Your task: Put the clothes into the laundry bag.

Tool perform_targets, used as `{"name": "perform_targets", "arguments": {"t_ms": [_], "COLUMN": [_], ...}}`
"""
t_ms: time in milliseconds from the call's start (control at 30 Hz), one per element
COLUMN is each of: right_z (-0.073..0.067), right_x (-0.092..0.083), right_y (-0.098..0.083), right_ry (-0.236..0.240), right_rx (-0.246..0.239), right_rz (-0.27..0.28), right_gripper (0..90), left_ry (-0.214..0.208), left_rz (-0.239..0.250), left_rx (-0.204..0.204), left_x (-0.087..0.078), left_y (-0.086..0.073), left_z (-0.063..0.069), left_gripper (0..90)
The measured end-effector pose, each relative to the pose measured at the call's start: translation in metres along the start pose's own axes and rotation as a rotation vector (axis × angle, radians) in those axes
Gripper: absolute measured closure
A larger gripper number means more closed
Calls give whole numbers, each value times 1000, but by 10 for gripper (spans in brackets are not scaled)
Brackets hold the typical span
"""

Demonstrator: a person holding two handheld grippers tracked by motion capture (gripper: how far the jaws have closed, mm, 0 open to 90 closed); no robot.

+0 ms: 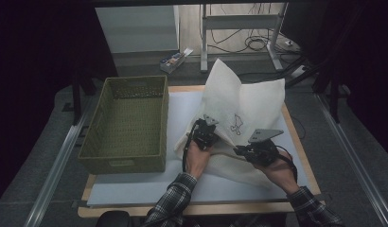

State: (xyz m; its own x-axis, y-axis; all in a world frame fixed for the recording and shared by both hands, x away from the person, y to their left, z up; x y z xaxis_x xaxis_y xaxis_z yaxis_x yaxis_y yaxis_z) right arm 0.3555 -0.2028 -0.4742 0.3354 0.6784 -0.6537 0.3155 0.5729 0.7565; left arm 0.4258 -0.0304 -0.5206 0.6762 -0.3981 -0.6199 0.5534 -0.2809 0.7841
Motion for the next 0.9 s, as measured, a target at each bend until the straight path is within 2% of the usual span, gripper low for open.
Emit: {"name": "perform_targets", "arguments": {"t_ms": [67,233,333,433,467,533,667,900], "right_z": [0,0,-2,-1,-1,1,3,3], "right_x": [3,7,10,10,9,8,8,8], "right_y": [-1,-3,-5,-5,-5,-6,-8,-7], "right_ry": [4,5,-2,-7,-3,-2,-1,-3], "right_rx": [1,6,4,4,5,11,13,13], "right_rz": [-11,-21,-34,-34,-33,-27,-27,-26], "right_gripper": [832,831,830,829,828,825,820,800], "left_ry": [-5,56,73,57,31,1,-3,-16], "left_rz": [-53,-53,-60,-61,-62,-69,-84,-37], "left_rx": [21,109,105,102,95,82,99,97], "left_x": [4,15,21,19,17,10,-1,-25], "left_y": [0,-3,0,1,0,-3,-13,-21], "left_z": [0,0,-1,-1,-1,1,4,2], "left_gripper": [830,833,838,826,799,675,494,378]}}
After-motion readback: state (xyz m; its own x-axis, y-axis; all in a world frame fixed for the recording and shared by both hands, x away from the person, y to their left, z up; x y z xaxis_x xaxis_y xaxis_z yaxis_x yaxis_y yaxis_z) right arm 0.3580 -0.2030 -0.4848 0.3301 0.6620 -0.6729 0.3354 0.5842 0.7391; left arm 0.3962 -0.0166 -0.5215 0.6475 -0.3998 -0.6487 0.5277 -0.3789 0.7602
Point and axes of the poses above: each handheld gripper's, and its own axes: x roughly forward along the jaws, y roughly out of its top, z roughly to its right, the point moved 3 cm from there along x, roughly forward along the jaws, and after that the axes turned 6 degrees about y, right-handed, at the moved point
